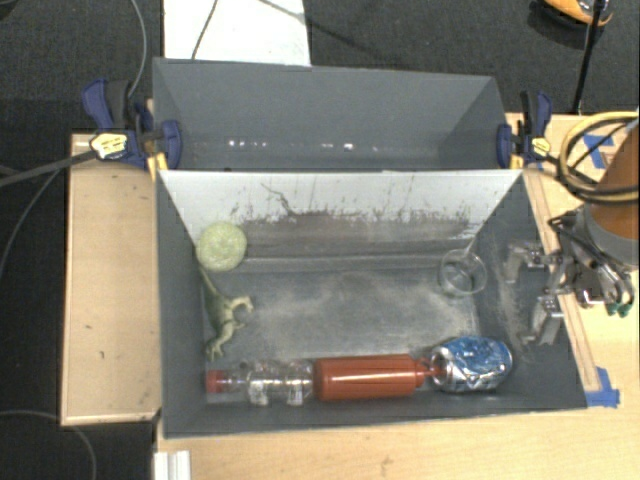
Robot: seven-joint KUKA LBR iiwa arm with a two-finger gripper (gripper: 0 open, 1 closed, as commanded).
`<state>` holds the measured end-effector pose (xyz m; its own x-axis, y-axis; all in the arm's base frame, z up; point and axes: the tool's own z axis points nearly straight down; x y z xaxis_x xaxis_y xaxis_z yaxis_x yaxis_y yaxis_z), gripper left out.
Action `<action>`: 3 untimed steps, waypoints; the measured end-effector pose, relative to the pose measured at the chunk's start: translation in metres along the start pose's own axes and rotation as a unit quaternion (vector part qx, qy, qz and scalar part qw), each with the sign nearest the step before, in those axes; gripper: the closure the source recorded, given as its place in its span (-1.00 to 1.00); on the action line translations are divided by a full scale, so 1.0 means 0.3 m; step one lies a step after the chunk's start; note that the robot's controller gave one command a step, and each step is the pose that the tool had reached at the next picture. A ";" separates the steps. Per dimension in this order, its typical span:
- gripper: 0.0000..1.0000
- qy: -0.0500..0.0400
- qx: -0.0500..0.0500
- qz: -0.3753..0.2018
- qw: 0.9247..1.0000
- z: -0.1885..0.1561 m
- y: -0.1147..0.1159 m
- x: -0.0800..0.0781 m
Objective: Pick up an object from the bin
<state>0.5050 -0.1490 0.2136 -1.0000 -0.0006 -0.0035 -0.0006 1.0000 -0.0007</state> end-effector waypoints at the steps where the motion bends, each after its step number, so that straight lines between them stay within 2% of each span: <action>1: -1.00 -0.001 0.000 -0.032 0.999 0.161 0.019 0.027; 2: -1.00 -0.002 0.000 -0.061 0.998 0.349 0.097 0.060; 3: -1.00 -0.002 0.000 -0.080 0.997 0.462 0.073 0.074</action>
Offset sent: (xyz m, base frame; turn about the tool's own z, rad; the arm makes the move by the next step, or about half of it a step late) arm -0.0209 0.0340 -0.1119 -0.1283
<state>0.4832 -0.1274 0.0750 -0.9870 -0.1607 -0.0068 -0.1607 0.9870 -0.0006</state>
